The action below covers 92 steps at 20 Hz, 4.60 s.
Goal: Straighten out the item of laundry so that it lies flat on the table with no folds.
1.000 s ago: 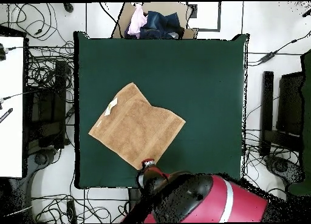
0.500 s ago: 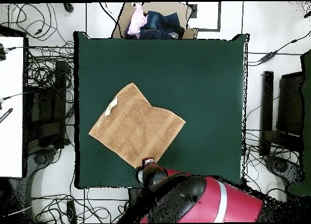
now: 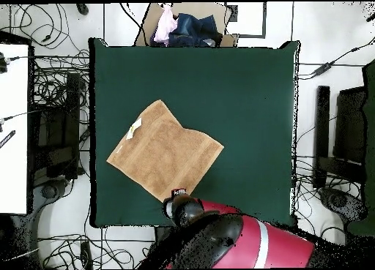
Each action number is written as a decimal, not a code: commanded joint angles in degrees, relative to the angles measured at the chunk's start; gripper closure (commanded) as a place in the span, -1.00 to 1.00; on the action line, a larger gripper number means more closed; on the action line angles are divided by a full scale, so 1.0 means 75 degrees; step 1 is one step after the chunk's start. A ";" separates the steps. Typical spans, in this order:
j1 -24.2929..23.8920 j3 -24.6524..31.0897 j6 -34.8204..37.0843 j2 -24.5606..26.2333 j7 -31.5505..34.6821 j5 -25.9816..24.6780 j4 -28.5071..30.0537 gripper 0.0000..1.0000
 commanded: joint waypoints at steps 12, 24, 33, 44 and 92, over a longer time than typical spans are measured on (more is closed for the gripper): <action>-0.0088 0.0962 0.0637 0.0069 0.0404 0.0648 -0.0247 1.00; -0.0386 0.1041 0.0404 0.0095 0.0385 0.0451 0.0125 1.00; -0.1185 0.0653 -0.0906 0.0819 0.0211 -0.0542 0.0574 1.00; -0.1707 -0.0285 -0.2995 0.2157 0.0384 -0.1979 0.0955 1.00; -0.2921 -0.1831 -0.4961 0.4437 0.0308 -0.3752 0.0769 1.00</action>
